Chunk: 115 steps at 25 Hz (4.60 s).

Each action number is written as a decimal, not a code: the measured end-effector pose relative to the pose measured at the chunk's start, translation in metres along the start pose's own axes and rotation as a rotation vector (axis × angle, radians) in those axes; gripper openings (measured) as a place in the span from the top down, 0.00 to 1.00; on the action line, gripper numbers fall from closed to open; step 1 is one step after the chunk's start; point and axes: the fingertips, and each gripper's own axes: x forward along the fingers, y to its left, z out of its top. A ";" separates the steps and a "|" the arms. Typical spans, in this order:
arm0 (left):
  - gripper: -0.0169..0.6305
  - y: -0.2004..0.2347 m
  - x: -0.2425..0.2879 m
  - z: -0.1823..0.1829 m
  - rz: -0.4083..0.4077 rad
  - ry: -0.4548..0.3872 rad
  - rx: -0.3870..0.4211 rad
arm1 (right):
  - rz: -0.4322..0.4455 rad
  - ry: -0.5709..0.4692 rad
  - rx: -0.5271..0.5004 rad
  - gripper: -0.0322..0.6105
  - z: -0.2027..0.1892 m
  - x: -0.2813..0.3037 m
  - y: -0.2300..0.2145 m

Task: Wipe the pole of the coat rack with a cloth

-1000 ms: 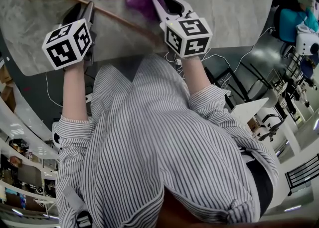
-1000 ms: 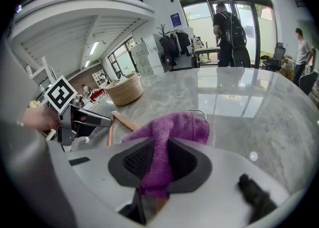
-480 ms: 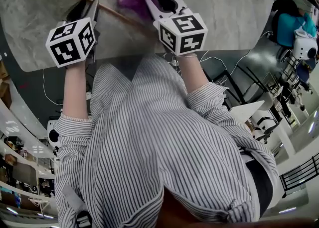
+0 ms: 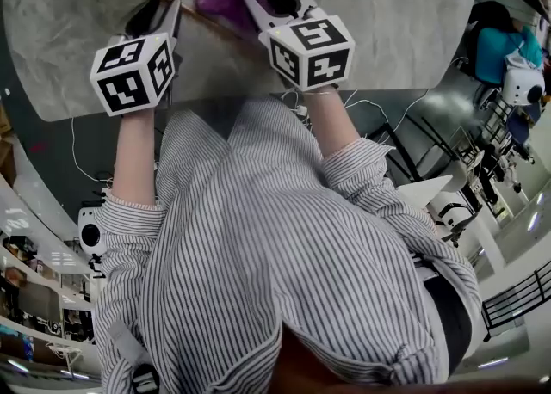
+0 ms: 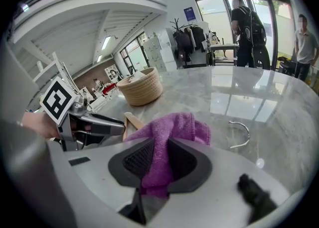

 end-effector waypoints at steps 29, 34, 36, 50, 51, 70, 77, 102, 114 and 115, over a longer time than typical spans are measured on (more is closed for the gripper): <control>0.81 0.005 -0.003 -0.004 -0.110 0.024 0.068 | 0.064 0.013 -0.050 0.81 0.043 0.059 0.054; 0.82 0.006 -0.003 -0.003 -0.119 0.036 0.083 | 0.060 0.010 -0.080 0.81 0.050 0.065 0.063; 0.83 0.007 -0.003 -0.003 -0.121 0.039 0.084 | 0.057 0.006 -0.083 0.81 0.053 0.067 0.067; 0.83 0.005 -0.010 -0.003 -0.200 0.047 0.097 | 0.036 -0.026 -0.098 0.81 0.058 0.051 0.072; 0.83 0.006 -0.011 -0.004 -0.200 0.052 0.096 | 0.038 -0.027 -0.099 0.81 0.058 0.049 0.074; 0.86 0.015 -0.029 -0.011 -0.151 0.050 0.105 | 0.033 -0.012 -0.072 0.81 0.017 0.031 0.096; 0.88 0.011 -0.026 -0.017 -0.159 0.082 0.119 | 0.020 0.010 -0.046 0.81 -0.005 0.027 0.094; 0.89 -0.060 -0.026 -0.040 -0.317 0.155 0.307 | -0.124 -0.027 0.091 0.81 -0.063 -0.026 0.076; 0.90 -0.105 -0.025 -0.068 -0.355 0.180 0.361 | -0.159 -0.041 0.144 0.81 -0.101 -0.065 0.059; 0.90 -0.109 -0.026 -0.071 -0.361 0.181 0.371 | -0.163 -0.048 0.146 0.81 -0.102 -0.067 0.057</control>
